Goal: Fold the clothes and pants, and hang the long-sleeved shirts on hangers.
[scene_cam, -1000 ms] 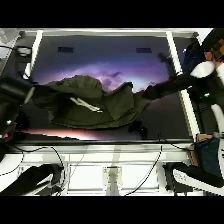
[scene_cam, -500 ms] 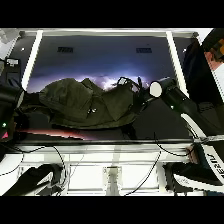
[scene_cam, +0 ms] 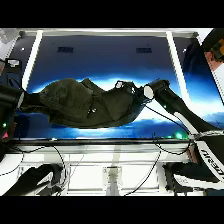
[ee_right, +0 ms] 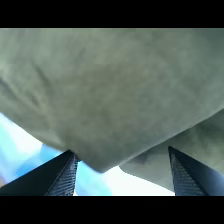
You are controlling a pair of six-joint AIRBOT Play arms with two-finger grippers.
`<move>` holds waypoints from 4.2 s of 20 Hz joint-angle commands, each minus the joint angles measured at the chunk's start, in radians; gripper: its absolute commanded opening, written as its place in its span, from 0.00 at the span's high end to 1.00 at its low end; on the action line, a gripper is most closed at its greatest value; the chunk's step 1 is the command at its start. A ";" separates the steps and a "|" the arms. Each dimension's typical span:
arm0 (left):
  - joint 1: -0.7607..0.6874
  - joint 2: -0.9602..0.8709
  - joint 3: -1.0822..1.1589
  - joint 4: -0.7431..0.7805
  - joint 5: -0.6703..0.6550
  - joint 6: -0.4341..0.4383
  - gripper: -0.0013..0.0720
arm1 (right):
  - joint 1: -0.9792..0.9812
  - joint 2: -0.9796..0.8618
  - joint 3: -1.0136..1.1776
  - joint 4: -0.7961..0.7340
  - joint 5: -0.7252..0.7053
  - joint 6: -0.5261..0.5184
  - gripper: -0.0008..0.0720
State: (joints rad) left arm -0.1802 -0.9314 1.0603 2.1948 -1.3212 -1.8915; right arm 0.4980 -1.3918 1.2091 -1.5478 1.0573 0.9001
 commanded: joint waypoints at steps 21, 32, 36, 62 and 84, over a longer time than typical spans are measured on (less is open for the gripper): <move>0.258 -0.134 -0.050 -0.148 0.361 -0.354 0.94 | -0.826 -0.063 0.062 0.670 -0.469 0.617 0.97; 0.231 -0.179 -0.190 -0.065 0.413 -0.537 0.94 | -0.715 -0.182 0.083 0.589 -0.548 0.714 0.95; 0.247 -0.178 -0.190 0.086 0.489 -0.537 0.67 | -0.801 -0.179 0.106 0.577 -0.470 0.711 0.05; -0.518 -0.262 -0.130 -0.383 0.122 1.017 0.31 | -0.851 -0.182 0.507 0.576 0.068 0.571 0.33; -0.540 -0.456 -0.131 -0.093 0.219 0.794 0.37 | -0.851 -0.182 0.507 0.608 0.061 0.572 0.33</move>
State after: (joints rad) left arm -0.7250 -1.3582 0.9295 2.0182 -1.1290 -1.0107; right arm -0.3534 -1.5738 1.7149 -0.9432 1.1164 1.4715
